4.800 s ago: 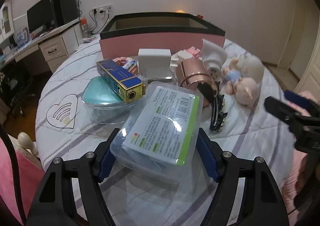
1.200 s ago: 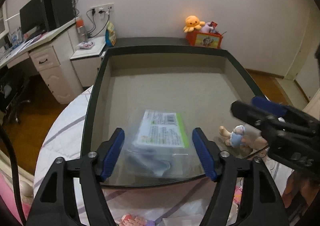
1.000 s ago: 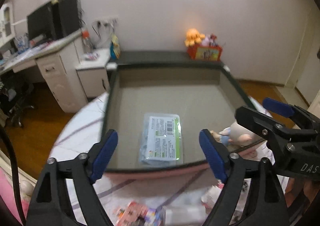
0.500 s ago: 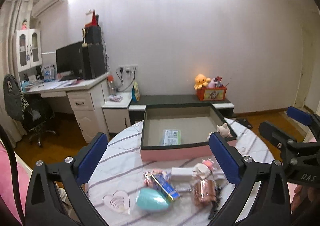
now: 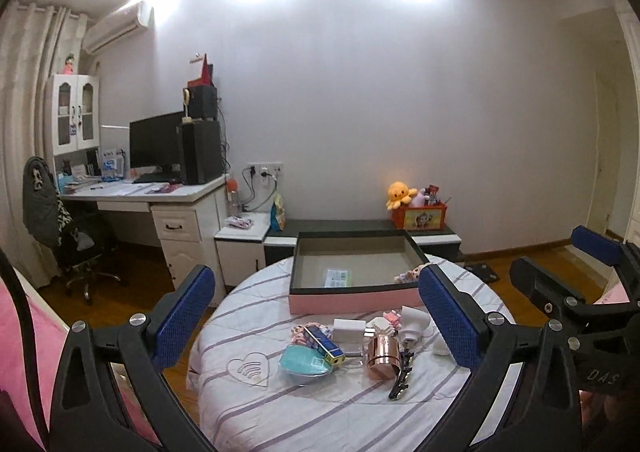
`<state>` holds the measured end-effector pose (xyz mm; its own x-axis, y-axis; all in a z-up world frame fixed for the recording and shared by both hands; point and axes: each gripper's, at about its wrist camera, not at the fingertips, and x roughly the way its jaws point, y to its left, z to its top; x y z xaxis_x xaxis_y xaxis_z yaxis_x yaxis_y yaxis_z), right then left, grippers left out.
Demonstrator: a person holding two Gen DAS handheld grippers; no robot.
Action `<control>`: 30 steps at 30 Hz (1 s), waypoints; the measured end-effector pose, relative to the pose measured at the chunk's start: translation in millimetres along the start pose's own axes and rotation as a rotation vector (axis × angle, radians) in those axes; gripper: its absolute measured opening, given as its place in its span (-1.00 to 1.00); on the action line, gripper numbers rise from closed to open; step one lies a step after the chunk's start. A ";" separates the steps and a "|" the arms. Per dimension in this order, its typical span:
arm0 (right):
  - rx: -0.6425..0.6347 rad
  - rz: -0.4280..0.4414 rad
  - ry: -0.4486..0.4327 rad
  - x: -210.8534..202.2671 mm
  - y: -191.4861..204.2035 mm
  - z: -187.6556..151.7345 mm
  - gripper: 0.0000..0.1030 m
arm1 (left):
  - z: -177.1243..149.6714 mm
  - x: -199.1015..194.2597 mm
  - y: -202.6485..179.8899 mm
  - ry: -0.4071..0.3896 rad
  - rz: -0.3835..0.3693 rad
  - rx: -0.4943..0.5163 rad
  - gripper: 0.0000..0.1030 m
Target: Organize rigid objects
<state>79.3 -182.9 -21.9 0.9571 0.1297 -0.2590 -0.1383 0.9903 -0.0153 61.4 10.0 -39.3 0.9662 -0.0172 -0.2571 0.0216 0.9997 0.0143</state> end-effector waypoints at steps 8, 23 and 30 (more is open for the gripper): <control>-0.009 0.004 -0.049 -24.7 9.1 5.8 1.00 | 8.4 -22.7 5.8 -0.052 0.001 -0.002 1.00; -0.007 -0.002 -0.062 -25.6 12.1 2.6 1.00 | 2.5 -19.4 4.6 -0.044 0.001 -0.001 1.00; -0.007 -0.017 -0.077 -33.2 10.7 3.9 1.00 | 4.0 -22.6 0.6 -0.059 -0.007 0.001 1.00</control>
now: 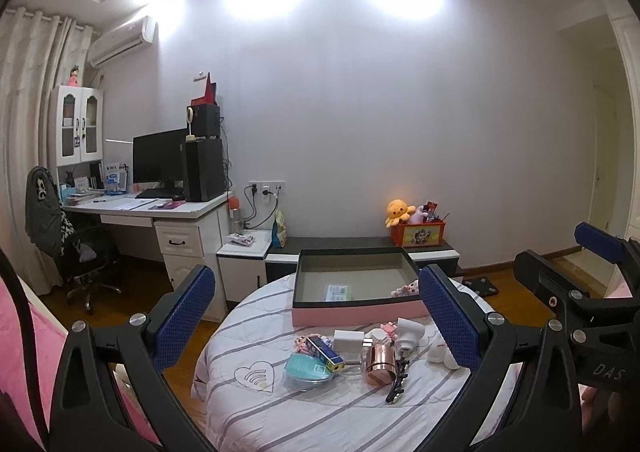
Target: Organize rigid objects
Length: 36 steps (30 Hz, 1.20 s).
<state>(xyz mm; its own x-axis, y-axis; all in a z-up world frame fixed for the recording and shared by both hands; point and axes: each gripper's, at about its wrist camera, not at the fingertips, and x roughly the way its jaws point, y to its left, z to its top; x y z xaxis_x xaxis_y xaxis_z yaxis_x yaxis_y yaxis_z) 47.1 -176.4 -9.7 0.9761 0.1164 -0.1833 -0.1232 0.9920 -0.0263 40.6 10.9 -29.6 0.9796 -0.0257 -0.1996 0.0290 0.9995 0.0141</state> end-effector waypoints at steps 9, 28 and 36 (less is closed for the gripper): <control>0.007 -0.007 -0.008 -3.5 -3.0 0.7 1.00 | 3.0 -2.7 -3.2 -0.007 -0.001 0.003 1.00; 0.015 -0.009 0.000 -6.0 -6.5 0.2 1.00 | 2.9 -4.7 -4.6 -0.011 -0.003 0.008 1.00; 0.022 -0.003 0.028 1.2 -7.5 -6.1 1.00 | -9.4 11.3 -1.7 0.043 -0.023 0.005 1.00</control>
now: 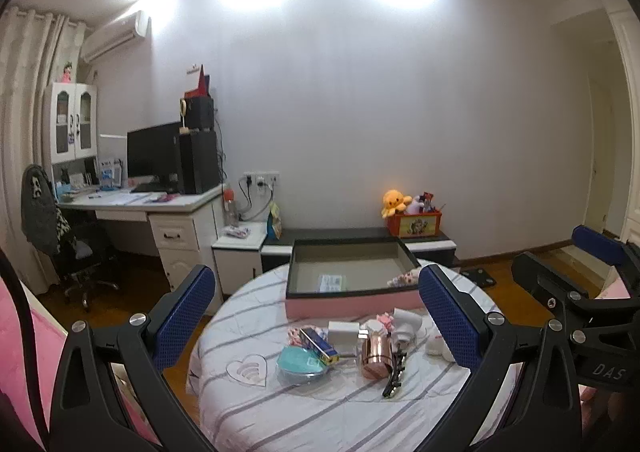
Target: Organize rigid objects
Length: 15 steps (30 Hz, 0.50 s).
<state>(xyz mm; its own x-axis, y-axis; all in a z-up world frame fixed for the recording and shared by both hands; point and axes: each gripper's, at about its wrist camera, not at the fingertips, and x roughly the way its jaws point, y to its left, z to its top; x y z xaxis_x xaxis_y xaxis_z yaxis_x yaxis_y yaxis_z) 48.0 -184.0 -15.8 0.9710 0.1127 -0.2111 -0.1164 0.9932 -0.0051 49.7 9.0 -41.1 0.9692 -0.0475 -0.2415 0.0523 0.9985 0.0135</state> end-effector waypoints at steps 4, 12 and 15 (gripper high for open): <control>0.008 0.016 0.048 14.7 -0.8 -12.4 1.00 | -15.4 20.9 4.0 0.064 -0.032 -0.011 1.00; 0.035 0.033 0.188 63.1 -7.7 -55.0 1.00 | -73.2 79.3 14.7 0.274 -0.003 -0.013 1.00; 0.045 0.026 0.260 84.9 -13.9 -76.0 1.00 | -94.2 102.8 24.5 0.364 -0.011 -0.055 1.00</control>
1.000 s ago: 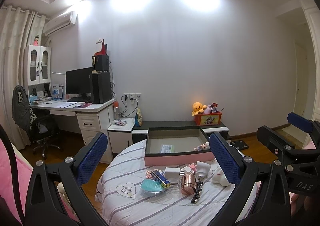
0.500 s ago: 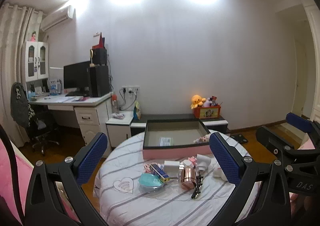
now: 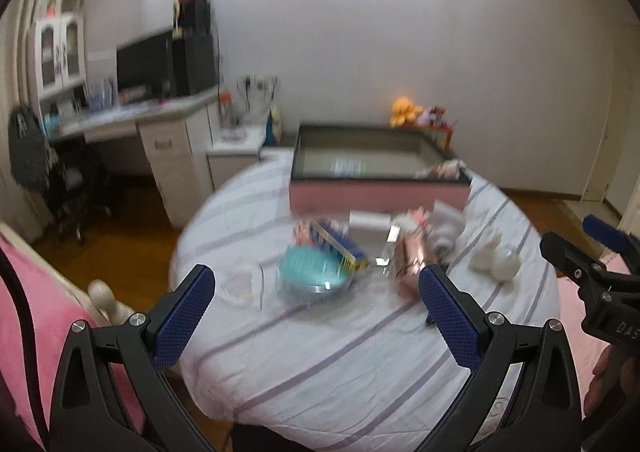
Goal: Organize rigid objects
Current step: 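Grasp the teal round container with the left tool while the right tool grasps the white-and-silver figurine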
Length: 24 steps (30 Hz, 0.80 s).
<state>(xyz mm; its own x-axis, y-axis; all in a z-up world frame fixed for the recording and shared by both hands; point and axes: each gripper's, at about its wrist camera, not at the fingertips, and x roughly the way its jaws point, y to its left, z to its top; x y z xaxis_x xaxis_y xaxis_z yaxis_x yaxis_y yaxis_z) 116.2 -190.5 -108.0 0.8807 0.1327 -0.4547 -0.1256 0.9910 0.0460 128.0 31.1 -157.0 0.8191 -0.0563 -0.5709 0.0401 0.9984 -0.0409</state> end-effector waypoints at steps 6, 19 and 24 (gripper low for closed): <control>0.034 -0.030 0.121 42.0 -22.2 -25.2 1.00 | -12.5 49.8 9.0 0.131 0.012 -0.028 1.00; 0.075 -0.101 0.255 94.0 -60.5 -47.1 1.00 | -15.8 124.6 11.5 0.287 0.050 -0.017 1.00; 0.062 -0.097 0.307 113.5 -65.9 -47.7 1.00 | -12.5 139.8 11.6 0.293 0.051 -0.003 1.00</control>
<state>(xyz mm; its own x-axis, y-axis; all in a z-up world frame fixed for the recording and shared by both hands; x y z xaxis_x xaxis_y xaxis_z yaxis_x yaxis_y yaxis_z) 202.7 -241.5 -205.0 0.7072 0.0362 -0.7060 -0.0117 0.9992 0.0395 235.8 34.7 -247.6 0.6197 -0.0076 -0.7848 0.0016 1.0000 -0.0084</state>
